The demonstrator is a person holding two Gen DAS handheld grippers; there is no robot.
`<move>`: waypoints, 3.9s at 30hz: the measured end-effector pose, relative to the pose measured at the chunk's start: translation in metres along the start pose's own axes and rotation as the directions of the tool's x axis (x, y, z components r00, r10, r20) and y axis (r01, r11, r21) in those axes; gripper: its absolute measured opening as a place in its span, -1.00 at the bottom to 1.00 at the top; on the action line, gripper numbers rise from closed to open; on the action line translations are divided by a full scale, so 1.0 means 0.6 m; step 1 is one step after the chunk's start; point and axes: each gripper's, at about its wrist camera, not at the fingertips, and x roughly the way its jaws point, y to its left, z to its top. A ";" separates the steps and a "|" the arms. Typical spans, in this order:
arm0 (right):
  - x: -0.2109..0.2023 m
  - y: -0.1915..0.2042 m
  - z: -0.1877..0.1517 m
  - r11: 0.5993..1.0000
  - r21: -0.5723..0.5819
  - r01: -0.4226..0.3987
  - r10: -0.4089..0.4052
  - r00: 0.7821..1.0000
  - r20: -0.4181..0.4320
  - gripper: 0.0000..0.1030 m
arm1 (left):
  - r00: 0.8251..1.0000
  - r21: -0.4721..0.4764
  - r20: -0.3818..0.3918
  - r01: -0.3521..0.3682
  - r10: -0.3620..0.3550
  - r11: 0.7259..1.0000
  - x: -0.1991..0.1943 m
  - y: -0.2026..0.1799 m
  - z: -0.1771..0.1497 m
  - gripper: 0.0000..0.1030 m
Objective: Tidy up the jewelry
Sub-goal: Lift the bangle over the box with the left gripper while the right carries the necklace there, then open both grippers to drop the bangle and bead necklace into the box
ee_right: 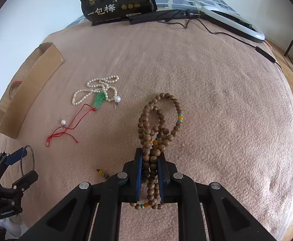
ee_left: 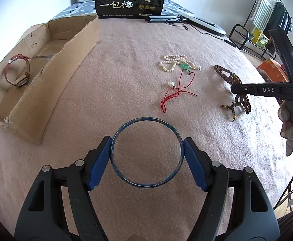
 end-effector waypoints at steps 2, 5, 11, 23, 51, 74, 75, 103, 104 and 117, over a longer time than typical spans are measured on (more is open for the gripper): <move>-0.013 0.000 -0.004 1.000 -0.001 -0.005 0.005 1.000 0.013 -0.79 | 1.000 0.001 0.014 -0.002 0.002 1.000 -0.010 0.002 0.002 0.43; -0.030 0.000 -0.003 1.000 -0.001 -0.014 0.014 0.999 0.036 -0.79 | 0.999 -0.001 0.033 0.001 -0.001 1.000 -0.027 0.007 0.004 0.43; -0.080 0.012 -0.005 0.999 -0.006 -0.039 0.040 0.994 0.101 -0.79 | 0.996 -0.018 0.087 0.001 0.001 1.000 -0.069 0.023 0.015 0.43; -0.161 0.057 0.022 0.996 -0.048 -0.070 0.079 0.976 0.205 -0.79 | 0.985 -0.067 0.173 -0.015 0.026 0.998 -0.137 0.083 0.043 0.43; -0.317 0.355 0.183 0.916 -0.367 -0.161 0.308 0.869 0.387 -0.79 | 0.959 -0.185 0.236 -0.112 0.155 0.976 -0.201 0.292 0.099 0.43; -0.193 0.471 0.288 0.888 -0.404 -0.218 0.363 0.872 0.328 -0.79 | 0.977 -0.154 0.173 -0.096 0.123 0.983 -0.125 0.306 0.101 0.43; -0.178 0.470 0.289 0.891 -0.397 -0.220 0.358 0.878 0.317 -0.79 | 0.979 -0.150 0.166 -0.094 0.119 0.984 -0.120 0.304 0.099 0.43; -0.066 0.414 0.272 0.935 -0.300 -0.191 0.280 0.915 0.290 0.67 | 0.982 -0.189 0.131 -0.111 0.137 0.976 -0.104 0.299 0.097 0.62; -0.070 0.409 0.271 0.938 -0.294 -0.183 0.272 0.915 0.299 0.72 | 0.981 -0.186 0.135 -0.110 0.136 0.976 -0.106 0.297 0.096 0.62; -0.122 0.296 0.236 0.974 -0.212 -0.076 0.156 0.906 0.394 0.96 | 0.980 -0.076 0.175 -0.083 0.096 0.994 -0.121 0.207 0.097 0.62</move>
